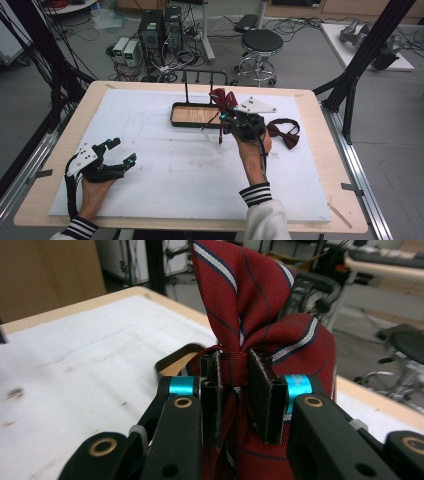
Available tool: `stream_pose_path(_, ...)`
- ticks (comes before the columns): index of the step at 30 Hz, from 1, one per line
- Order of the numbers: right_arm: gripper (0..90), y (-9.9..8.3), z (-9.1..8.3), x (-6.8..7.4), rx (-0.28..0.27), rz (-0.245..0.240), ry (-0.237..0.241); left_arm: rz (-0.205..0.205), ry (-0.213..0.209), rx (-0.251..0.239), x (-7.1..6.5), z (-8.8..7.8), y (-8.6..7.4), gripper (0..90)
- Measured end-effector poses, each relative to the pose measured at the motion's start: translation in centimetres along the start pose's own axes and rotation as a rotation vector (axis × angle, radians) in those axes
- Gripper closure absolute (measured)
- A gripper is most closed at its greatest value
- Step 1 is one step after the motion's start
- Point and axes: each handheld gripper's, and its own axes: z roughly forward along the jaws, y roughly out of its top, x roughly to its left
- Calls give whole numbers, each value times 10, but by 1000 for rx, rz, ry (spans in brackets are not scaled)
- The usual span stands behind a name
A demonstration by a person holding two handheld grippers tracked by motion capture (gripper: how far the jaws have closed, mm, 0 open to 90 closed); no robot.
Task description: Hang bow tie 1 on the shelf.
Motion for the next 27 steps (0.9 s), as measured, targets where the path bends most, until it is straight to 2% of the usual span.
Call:
stream_pose_path(7, 765, 14, 3, -14, -54, -1, -43, -6, 1, -4, 0, 0, 0, 143)
stream_pose_path(18, 764, 33, 15, -29, -60, 10, -69, -7, 0, -2, 0, 0, 0, 143)
stream_pose_path(27, 765, 47, 27, -36, -48, -5, -78, -9, 1, -7, 0, -1, 0, 142)
